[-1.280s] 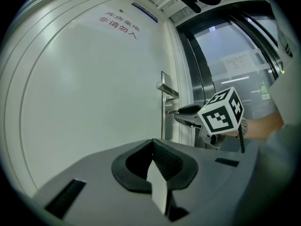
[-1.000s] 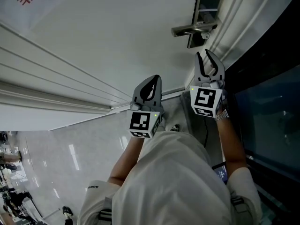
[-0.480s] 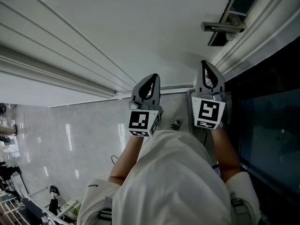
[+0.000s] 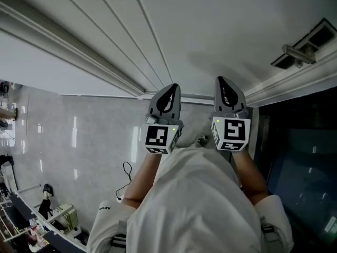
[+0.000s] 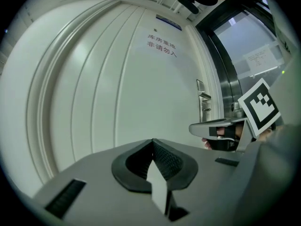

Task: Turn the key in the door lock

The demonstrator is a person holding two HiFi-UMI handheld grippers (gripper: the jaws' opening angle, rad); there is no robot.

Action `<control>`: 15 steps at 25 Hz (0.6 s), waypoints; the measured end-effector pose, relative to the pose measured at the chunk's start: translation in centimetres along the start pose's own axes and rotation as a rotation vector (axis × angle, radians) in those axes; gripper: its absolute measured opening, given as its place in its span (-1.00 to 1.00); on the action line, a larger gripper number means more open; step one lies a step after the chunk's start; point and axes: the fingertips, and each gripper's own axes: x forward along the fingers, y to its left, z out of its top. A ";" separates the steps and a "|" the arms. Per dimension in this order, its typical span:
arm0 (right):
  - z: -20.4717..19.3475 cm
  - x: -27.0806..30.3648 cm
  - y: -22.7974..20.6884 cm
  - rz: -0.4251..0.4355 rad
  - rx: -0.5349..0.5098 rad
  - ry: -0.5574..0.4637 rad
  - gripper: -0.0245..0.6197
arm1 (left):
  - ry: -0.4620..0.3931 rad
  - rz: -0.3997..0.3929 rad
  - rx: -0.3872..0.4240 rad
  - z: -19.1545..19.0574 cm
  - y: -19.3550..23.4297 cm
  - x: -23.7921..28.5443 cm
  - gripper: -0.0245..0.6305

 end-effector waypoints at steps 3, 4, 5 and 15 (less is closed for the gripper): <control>0.3 1.2 4.8 0.065 -0.009 0.005 -0.92 | -0.002 0.057 -0.015 -0.4 4.0 -2.4 -0.90; 0.4 1.5 6.5 0.087 -0.009 0.006 -0.92 | -0.003 0.076 -0.019 -0.5 5.3 -3.4 -0.90; 0.6 1.8 8.3 0.110 -0.009 0.007 -0.92 | -0.004 0.094 -0.021 -0.5 6.7 -4.3 -0.90; 2.8 2.3 25.7 0.346 0.028 -0.030 -0.92 | -0.029 0.278 -0.025 -0.8 17.7 -15.4 -0.90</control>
